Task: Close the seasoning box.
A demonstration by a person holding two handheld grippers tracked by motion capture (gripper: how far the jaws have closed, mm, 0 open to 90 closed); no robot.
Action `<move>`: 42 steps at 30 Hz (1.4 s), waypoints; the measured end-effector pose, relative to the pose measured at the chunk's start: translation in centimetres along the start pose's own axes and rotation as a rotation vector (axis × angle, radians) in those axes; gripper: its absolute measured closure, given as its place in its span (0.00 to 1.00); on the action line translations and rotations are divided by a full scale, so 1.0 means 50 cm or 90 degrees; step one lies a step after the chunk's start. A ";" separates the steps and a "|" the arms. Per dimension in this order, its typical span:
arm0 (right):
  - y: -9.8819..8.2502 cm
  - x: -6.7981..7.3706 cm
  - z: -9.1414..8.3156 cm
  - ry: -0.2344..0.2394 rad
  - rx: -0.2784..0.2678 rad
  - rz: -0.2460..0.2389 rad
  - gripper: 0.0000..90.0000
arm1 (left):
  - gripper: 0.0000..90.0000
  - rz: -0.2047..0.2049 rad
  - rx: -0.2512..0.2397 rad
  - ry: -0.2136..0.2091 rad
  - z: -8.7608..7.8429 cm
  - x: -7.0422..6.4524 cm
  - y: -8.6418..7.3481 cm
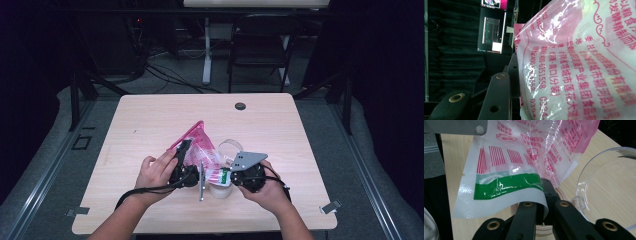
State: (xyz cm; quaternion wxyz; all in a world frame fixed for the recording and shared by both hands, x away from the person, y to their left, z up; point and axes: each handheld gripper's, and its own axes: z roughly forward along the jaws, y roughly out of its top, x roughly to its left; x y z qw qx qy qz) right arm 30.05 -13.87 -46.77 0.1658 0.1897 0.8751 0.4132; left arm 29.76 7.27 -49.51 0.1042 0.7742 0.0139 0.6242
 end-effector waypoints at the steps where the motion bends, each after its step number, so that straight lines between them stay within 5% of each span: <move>1: -0.001 0.000 0.002 -0.001 -0.001 0.002 1.00 | 0.71 0.001 0.003 -0.003 -0.001 -0.001 0.000; 13: 0.001 0.001 0.006 0.000 0.005 -0.003 1.00 | 0.71 -0.025 0.014 -0.021 0.000 -0.011 -0.009; 20: 0.003 0.002 0.009 0.003 0.007 -0.008 1.00 | 0.71 -0.017 0.021 -0.023 -0.003 -0.022 -0.013; 36: 0.017 0.006 0.018 0.012 -0.003 -0.019 1.00 | 0.72 -0.062 0.046 -0.055 -0.005 -0.035 -0.028; 42: 0.022 0.008 0.022 0.016 -0.002 -0.024 1.00 | 0.72 -0.098 0.049 -0.077 -0.003 -0.041 -0.036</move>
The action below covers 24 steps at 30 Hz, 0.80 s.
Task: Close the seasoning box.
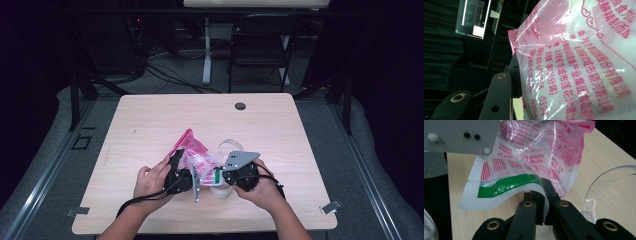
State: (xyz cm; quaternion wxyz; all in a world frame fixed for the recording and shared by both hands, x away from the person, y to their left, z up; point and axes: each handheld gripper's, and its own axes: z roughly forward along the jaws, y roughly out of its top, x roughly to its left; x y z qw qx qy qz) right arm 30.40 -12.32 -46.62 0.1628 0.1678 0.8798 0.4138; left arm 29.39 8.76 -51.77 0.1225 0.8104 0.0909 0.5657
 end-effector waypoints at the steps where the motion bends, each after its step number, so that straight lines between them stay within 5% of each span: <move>1: 0.001 0.001 0.001 0.003 -0.003 0.000 1.00 | 0.72 -0.001 0.004 -0.002 0.000 0.000 -0.001; 8: 0.005 0.005 0.006 0.006 -0.003 -0.005 1.00 | 0.72 -0.037 0.004 -0.024 0.003 -0.008 -0.011; 24: 0.011 0.017 0.018 0.020 -0.003 -0.003 1.00 | 0.74 -0.190 -0.016 -0.102 0.013 -0.030 -0.039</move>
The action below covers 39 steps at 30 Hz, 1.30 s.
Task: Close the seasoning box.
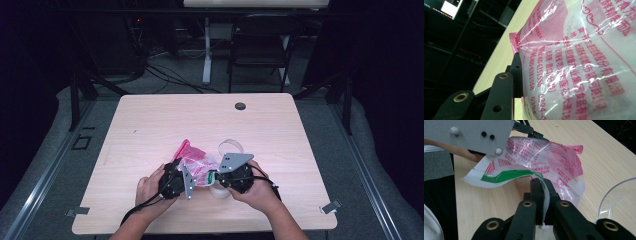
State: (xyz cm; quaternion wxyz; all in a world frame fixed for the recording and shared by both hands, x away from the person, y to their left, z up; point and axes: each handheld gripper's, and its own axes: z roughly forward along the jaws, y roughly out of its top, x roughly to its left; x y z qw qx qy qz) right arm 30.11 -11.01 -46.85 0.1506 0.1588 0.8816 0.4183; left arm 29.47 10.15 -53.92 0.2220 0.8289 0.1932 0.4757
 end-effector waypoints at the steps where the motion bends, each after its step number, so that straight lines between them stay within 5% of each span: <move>1: 0.000 0.001 0.001 0.000 0.000 -0.001 1.00 | 0.74 0.000 0.000 0.000 0.000 0.000 0.000; 6: 0.000 0.004 0.002 -0.001 0.003 -0.005 1.00 | 0.75 -0.049 0.005 -0.033 0.005 -0.001 -0.009; 22: 0.002 0.009 0.007 0.005 -0.005 -0.003 0.95 | 0.77 -0.122 0.001 -0.100 0.018 0.000 -0.028; 30: 0.003 0.003 0.006 0.028 -0.018 0.019 0.75 | 0.77 -0.151 0.005 -0.126 0.025 0.005 -0.034; 33: 0.003 0.003 0.009 0.010 -0.029 0.022 0.64 | 0.77 -0.161 0.005 -0.128 0.029 0.006 -0.037; 39: 0.002 -0.001 0.009 0.006 -0.046 0.039 0.59 | 0.77 -0.175 0.011 -0.141 0.032 0.010 -0.041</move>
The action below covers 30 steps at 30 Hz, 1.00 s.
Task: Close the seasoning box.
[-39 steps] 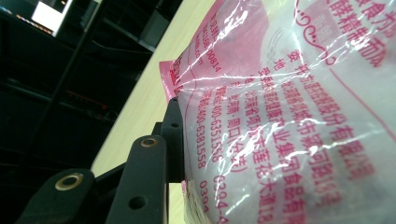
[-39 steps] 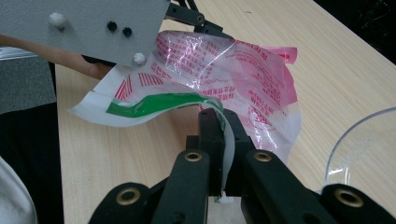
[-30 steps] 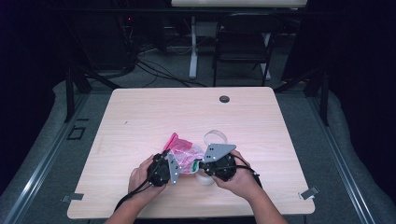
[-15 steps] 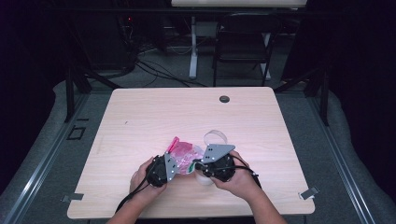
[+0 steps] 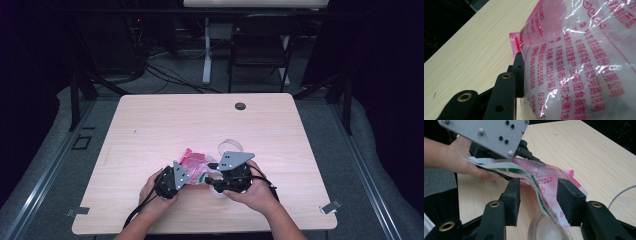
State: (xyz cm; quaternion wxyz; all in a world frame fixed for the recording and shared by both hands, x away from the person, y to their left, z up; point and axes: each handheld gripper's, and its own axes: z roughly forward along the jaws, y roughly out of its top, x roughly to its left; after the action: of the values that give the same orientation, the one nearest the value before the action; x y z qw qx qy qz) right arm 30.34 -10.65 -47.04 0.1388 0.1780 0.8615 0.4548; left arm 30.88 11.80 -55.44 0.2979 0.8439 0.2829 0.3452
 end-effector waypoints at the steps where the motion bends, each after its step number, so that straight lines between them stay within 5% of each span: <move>1: 0.000 -0.001 -0.001 -0.005 -0.004 0.002 0.58 | 0.77 -0.003 0.000 -0.004 0.001 0.001 0.000; 22: -0.007 -0.026 -0.020 -0.030 -0.056 0.057 0.54 | 0.80 -0.133 -0.003 -0.107 0.016 0.041 -0.019; 30: -0.005 -0.034 -0.032 -0.038 -0.079 0.073 0.53 | 0.80 -0.200 -0.016 -0.111 0.012 0.070 -0.032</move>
State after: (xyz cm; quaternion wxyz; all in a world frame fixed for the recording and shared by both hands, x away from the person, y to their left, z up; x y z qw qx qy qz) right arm 31.18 -12.70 -46.26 0.1489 0.2319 0.8154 0.5091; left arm 33.02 15.07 -55.44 0.3821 0.8121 0.3802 0.2235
